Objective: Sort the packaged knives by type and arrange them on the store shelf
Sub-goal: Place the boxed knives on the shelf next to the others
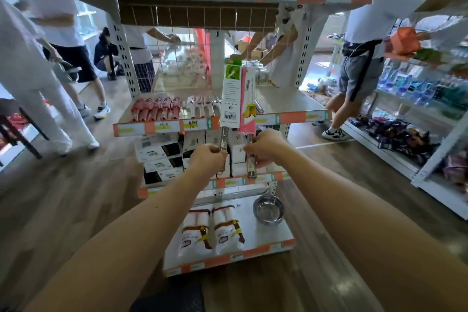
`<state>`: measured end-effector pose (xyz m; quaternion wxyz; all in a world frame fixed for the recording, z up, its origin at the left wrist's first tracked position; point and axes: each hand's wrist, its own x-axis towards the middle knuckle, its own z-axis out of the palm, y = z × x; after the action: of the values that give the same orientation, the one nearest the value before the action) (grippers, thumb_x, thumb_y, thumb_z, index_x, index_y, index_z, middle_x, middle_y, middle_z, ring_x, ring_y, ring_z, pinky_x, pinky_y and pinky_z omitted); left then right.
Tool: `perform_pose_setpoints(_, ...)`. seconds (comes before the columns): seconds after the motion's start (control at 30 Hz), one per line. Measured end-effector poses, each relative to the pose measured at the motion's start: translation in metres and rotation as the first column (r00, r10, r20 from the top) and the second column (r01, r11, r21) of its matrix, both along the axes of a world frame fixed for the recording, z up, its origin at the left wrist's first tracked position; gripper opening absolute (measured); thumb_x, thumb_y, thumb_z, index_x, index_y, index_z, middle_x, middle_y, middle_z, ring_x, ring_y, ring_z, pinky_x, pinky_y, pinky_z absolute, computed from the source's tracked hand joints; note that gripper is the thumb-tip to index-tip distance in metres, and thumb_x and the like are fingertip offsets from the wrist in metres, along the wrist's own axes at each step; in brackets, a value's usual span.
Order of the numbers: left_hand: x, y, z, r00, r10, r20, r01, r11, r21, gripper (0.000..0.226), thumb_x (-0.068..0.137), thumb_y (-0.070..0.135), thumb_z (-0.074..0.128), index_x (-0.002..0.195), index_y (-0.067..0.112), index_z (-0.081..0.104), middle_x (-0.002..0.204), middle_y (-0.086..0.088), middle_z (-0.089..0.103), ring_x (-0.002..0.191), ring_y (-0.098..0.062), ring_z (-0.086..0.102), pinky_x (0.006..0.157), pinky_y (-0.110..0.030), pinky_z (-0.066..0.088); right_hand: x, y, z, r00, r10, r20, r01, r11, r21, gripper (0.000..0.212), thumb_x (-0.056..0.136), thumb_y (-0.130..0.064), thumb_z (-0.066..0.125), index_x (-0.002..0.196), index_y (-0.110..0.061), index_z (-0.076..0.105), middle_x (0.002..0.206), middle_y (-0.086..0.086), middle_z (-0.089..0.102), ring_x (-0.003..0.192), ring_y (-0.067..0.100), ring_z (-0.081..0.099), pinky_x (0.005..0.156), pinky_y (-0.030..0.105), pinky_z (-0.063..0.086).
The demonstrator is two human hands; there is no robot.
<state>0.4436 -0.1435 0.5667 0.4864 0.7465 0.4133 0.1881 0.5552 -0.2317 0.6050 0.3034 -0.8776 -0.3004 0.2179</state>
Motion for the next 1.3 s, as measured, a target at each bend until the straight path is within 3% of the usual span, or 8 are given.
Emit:
perform_pose_setpoints(0.1, 0.008, 0.012, 0.008, 1.0, -0.006, 0.031, 0.007, 0.999, -0.038, 0.023, 0.094, 0.015, 0.052, 0.073, 0.005, 0.057, 0.067, -0.007, 0.053, 0.069, -0.02, 0.051, 0.064, -0.028, 0.043, 0.005, 0.012, 0.011, 0.999, -0.035, -0.038, 0.035, 0.999, 0.012, 0.03, 0.088, -0.023, 0.065, 0.106, 0.001, 0.06, 0.076, 0.009, 0.064, 0.058, 0.016, 0.065, 0.062, 0.026, 0.059)
perform_pose_setpoints(0.2, 0.016, 0.027, 0.018, 0.996, -0.014, 0.088, 0.023, 0.994, -0.109, 0.008, 0.095, 0.012, 0.051, 0.093, 0.004, 0.055, 0.077, -0.007, 0.053, 0.076, -0.02, 0.051, 0.066, -0.025, 0.045, 0.013, 0.02, 0.021, 0.997, -0.064, -0.037, 0.064, 0.998, 0.017, 0.03, 0.088, -0.022, 0.066, 0.107, 0.0, 0.061, 0.082, 0.01, 0.065, 0.055, 0.014, 0.063, 0.049, 0.02, 0.055)
perform_pose_setpoints(0.37, 0.031, 0.054, 0.022, 0.993, -0.061, 0.1, 0.07, 0.993, -0.099, 0.007, 0.095, 0.011, 0.051, 0.089, 0.007, 0.052, 0.076, -0.006, 0.052, 0.066, -0.015, 0.049, 0.063, -0.024, 0.045, 0.034, 0.031, 0.021, 0.994, -0.101, -0.034, 0.103, 0.994, 0.049, 0.032, 0.088, -0.023, 0.064, 0.11, 0.001, 0.06, 0.103, 0.015, 0.069, 0.08, 0.022, 0.069, 0.079, 0.033, 0.059)
perform_pose_setpoints(0.53, 0.059, 0.068, 0.019, 0.996, -0.077, 0.042, 0.078, 0.996, -0.032, 0.021, 0.094, 0.015, 0.053, 0.111, 0.005, 0.057, 0.083, -0.005, 0.055, 0.068, -0.011, 0.05, 0.059, -0.019, 0.043, 0.06, 0.039, 0.016, 0.979, -0.154, -0.132, 0.169, 0.98, 0.11, 0.03, 0.089, -0.017, 0.064, 0.111, 0.001, 0.059, 0.105, 0.015, 0.066, 0.08, 0.02, 0.063, 0.069, 0.029, 0.058)
perform_pose_setpoints(0.63, 0.086, 0.072, 0.012, 0.996, -0.092, 0.019, 0.093, 0.995, -0.044, 0.027, 0.095, 0.018, 0.052, 0.118, 0.005, 0.055, 0.088, -0.004, 0.055, 0.07, -0.01, 0.051, 0.062, -0.02, 0.045, 0.084, 0.045, 0.007, 0.976, -0.156, -0.153, 0.179, 0.972, 0.15, 0.025, 0.086, -0.017, 0.066, 0.105, 0.0, 0.061, 0.104, 0.014, 0.068, 0.085, 0.021, 0.066, 0.081, 0.035, 0.058)
perform_pose_setpoints(0.77, 0.133, 0.077, 0.003, 0.994, -0.103, 0.029, 0.105, 0.992, -0.076, 0.025, 0.093, 0.015, 0.054, 0.114, 0.002, 0.058, 0.084, -0.004, 0.056, 0.082, -0.019, 0.055, 0.082, -0.034, 0.052, 0.13, 0.055, -0.005, 0.979, -0.145, -0.147, 0.169, 0.971, 0.168, 0.025, 0.085, -0.018, 0.068, 0.101, 0.001, 0.066, 0.099, 0.016, 0.07, 0.089, 0.026, 0.07, 0.081, 0.04, 0.058)
perform_pose_setpoints(1.2, 0.329, 0.089, -0.026, 0.994, 0.1, 0.04, -0.087, 0.966, -0.243, 0.014, 0.094, 0.012, 0.052, 0.08, 0.011, 0.055, 0.071, -0.005, 0.053, 0.066, -0.017, 0.052, 0.071, -0.029, 0.048, 0.342, 0.093, -0.03, 0.998, 0.045, -0.036, -0.047, 0.998, -0.05, 0.029, 0.083, -0.032, 0.07, 0.092, -0.005, 0.067, 0.095, 0.014, 0.072, 0.087, 0.028, 0.07, 0.088, 0.039, 0.055)
perform_pose_setpoints(1.3, 0.351, 0.094, -0.024, 0.987, 0.161, 0.023, -0.149, 0.95, -0.275, 0.01, 0.09, 0.014, 0.059, 0.083, 0.008, 0.059, 0.081, -0.01, 0.061, 0.083, -0.026, 0.061, 0.082, -0.032, 0.052, 0.369, 0.102, -0.03, 0.996, 0.059, -0.069, -0.063, 0.997, -0.054, 0.027, 0.083, -0.03, 0.07, 0.093, -0.005, 0.064, 0.088, 0.011, 0.068, 0.074, 0.024, 0.065, 0.08, 0.034, 0.058)
